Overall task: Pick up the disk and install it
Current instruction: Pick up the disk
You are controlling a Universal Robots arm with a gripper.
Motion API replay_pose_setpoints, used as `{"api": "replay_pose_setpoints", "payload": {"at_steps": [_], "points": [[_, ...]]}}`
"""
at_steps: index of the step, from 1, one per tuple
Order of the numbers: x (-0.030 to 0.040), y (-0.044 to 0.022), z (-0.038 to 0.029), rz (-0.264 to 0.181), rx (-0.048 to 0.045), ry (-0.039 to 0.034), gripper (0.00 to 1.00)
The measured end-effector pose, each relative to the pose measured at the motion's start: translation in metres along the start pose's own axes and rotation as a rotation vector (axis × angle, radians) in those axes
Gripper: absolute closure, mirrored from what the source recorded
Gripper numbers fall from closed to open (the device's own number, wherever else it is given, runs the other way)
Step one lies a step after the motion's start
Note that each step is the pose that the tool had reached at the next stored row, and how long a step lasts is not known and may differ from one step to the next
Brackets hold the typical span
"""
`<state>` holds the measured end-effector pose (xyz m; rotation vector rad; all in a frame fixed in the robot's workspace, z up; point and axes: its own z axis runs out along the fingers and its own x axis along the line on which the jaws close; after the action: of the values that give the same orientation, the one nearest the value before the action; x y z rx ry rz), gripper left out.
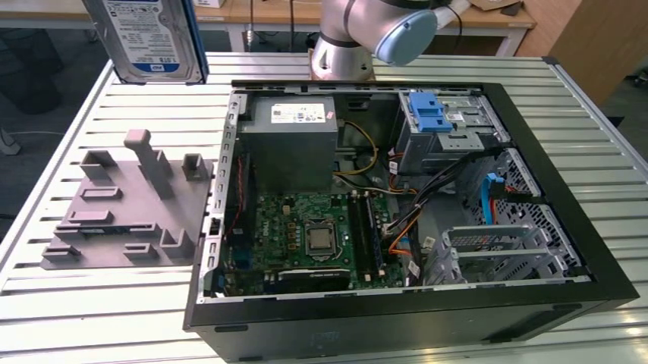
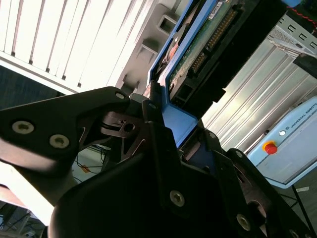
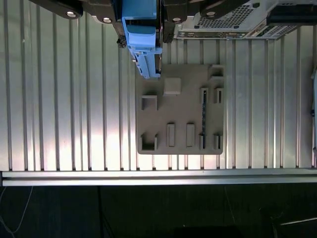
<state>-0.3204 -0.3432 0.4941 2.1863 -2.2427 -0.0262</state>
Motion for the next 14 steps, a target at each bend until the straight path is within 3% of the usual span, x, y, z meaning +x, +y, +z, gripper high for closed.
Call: {"api": "replay_pose_setpoints", "payload": {"at_steps": [14], "points": [[-0.0002, -0.0101, -0.0002, 0.0, 0.0, 0.0, 0.64]]}}
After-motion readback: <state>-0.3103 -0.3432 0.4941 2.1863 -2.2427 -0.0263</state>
